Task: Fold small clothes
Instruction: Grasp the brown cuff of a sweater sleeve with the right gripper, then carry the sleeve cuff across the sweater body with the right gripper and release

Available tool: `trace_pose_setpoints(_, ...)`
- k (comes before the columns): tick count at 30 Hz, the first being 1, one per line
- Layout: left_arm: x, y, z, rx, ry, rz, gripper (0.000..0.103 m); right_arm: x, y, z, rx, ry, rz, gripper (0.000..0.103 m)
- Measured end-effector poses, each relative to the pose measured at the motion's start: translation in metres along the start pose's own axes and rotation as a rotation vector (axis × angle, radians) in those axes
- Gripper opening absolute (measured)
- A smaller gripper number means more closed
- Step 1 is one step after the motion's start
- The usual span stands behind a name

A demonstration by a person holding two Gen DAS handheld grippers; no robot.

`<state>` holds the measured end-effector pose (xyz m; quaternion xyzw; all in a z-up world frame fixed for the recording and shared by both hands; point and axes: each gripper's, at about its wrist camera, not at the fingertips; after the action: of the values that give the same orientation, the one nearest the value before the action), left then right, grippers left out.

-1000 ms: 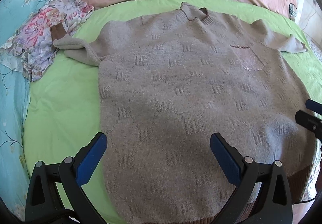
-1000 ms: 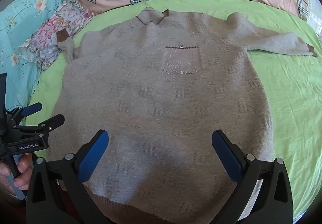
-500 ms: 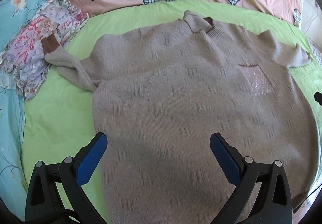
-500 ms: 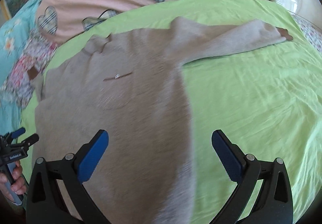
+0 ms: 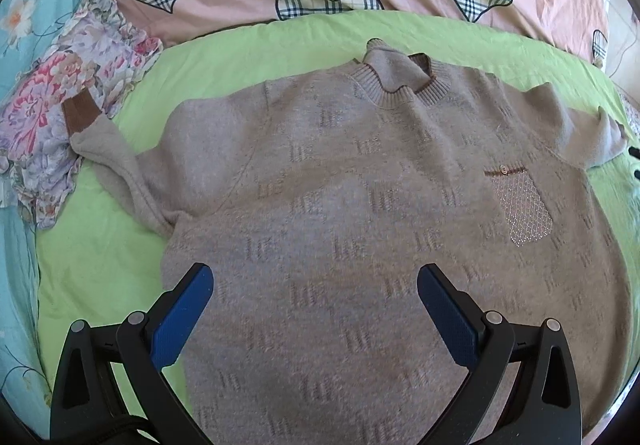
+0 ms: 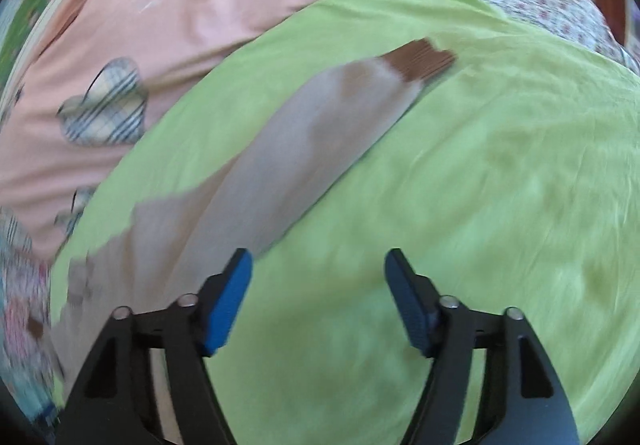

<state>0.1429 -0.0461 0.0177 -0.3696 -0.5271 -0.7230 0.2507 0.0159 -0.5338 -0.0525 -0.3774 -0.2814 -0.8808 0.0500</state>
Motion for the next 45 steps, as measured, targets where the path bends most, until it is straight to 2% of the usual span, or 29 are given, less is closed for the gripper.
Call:
trace_pose_setpoints(2,-0.007,0.003,-0.004,-0.003,0.0,0.017,0.102,-0.012,0.028,-0.013,-0.042,-0.036,-0.036,0.055)
trace_pose_setpoints(4,-0.015,0.006,-0.007,-0.002,-0.003,0.035,0.102,-0.029,0.055,-0.02,-0.06,-0.071,-0.066,0.054)
trace_pose_setpoints(9,-0.028,0.007,-0.009,-0.003,0.003,0.071,0.102,-0.063,0.083,-0.028,-0.091,-0.097,-0.084,0.048)
trace_pose_setpoints(10,-0.029,0.007,-0.008,-0.001,0.006,0.076,0.102,-0.064,0.086,-0.026,-0.079,-0.098,-0.089,0.032)
trace_pose_setpoints(11,-0.031,0.006,-0.007,0.001,0.005,0.077,0.102,-0.064,0.088,-0.025,-0.071,-0.091,-0.088,0.008)
trace_pose_setpoints(15,-0.035,0.003,0.0,0.017,0.004,0.084,0.102,-0.038,0.074,0.006,0.004,-0.012,-0.126,0.006)
trace_pose_setpoints(18,-0.036,0.001,0.004,0.034,-0.014,0.088,0.102,-0.012,0.049,0.055,0.108,0.125,-0.12,0.006)
trace_pose_setpoints(20,-0.033,-0.001,0.006,0.047,-0.032,0.079,0.102,-0.001,0.023,0.095,0.187,0.222,-0.079,0.006)
trace_pose_setpoints(24,-0.025,-0.006,0.011,0.071,-0.063,0.067,0.102,0.004,-0.056,0.184,0.332,0.432,0.082,0.006)
trace_pose_setpoints(28,-0.016,-0.011,0.021,0.091,-0.095,0.039,0.102,-0.012,-0.14,0.261,0.406,0.604,0.276,0.006)
trace_pose_setpoints(30,-0.014,-0.012,0.028,0.107,-0.116,0.026,0.102,-0.022,-0.175,0.29,0.442,0.661,0.348,0.006)
trace_pose_setpoints(34,-0.014,-0.017,0.042,0.124,-0.154,0.014,0.102,-0.042,-0.242,0.344,0.494,0.75,0.49,0.006)
trace_pose_setpoints(37,-0.018,-0.017,0.049,0.141,-0.185,0.017,0.102,-0.056,-0.276,0.368,0.524,0.762,0.555,0.006)
trace_pose_setpoints(42,-0.037,-0.007,0.05,0.18,-0.26,0.036,0.102,-0.077,-0.286,0.36,0.473,0.719,0.64,0.017)
trace_pose_setpoints(45,-0.053,0.008,0.043,0.186,-0.298,0.041,0.102,-0.067,-0.275,0.345,0.44,0.723,0.601,0.035)
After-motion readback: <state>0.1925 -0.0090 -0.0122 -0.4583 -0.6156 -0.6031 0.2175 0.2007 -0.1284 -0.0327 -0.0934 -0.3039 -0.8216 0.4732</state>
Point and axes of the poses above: each gripper's, at about its wrist camera, not at the fingertips, and x roughly against the way its jaws point, z to its left, y to its top, and after that the axes turned 5 degrees about -x, right-handed
